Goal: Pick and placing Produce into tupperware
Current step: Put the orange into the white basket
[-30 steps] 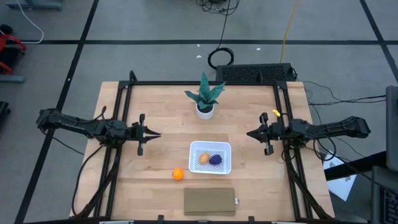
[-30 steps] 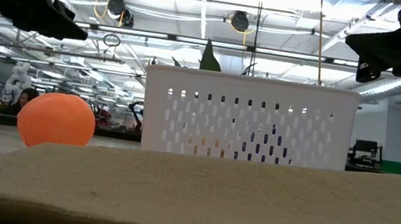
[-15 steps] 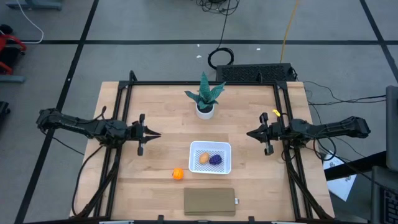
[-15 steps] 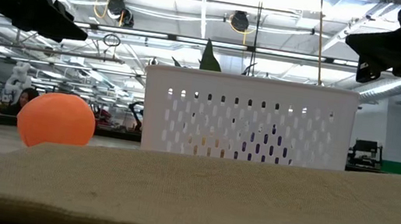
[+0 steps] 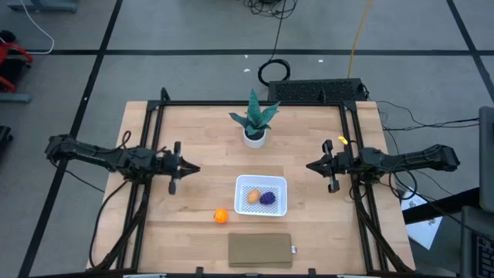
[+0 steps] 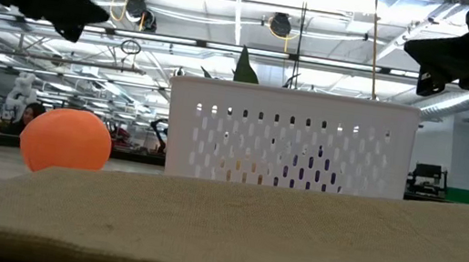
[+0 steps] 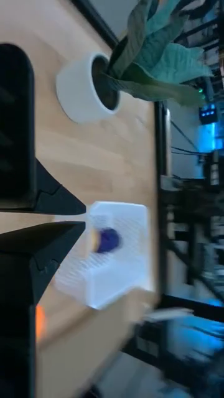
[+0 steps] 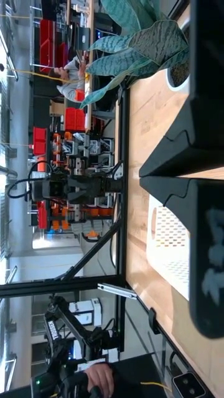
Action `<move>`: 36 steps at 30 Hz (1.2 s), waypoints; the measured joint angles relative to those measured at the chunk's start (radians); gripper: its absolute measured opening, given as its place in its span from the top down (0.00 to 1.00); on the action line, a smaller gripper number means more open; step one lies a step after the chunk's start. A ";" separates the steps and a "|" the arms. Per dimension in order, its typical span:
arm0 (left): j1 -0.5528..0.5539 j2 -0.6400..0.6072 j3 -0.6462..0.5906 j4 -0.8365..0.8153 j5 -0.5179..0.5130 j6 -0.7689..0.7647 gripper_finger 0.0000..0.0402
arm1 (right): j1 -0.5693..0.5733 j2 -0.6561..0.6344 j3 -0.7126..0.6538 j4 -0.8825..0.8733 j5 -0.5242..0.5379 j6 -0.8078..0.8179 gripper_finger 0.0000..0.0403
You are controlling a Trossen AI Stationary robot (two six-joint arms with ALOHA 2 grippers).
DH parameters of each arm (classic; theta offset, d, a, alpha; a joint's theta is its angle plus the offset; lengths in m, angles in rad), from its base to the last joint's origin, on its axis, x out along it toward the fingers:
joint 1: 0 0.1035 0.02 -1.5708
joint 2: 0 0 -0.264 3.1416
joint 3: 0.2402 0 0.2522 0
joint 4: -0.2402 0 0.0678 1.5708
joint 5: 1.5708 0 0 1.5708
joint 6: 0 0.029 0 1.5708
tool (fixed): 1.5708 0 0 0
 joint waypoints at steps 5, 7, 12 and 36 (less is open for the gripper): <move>0.000 0.049 0.000 0.058 0.085 -0.037 0.92 | 0.000 0.004 0.000 -0.001 0.000 0.000 1.00; -0.001 0.086 0.000 0.092 0.107 -0.044 0.92 | 0.000 0.005 0.000 -0.005 0.000 0.000 1.00; -0.027 0.200 0.000 0.183 0.122 -0.070 0.92 | 0.000 0.007 0.000 -0.027 0.000 0.000 1.00; -0.178 0.680 0.281 0.039 0.095 -0.085 0.92 | 0.000 0.007 0.000 -0.038 0.000 0.001 1.00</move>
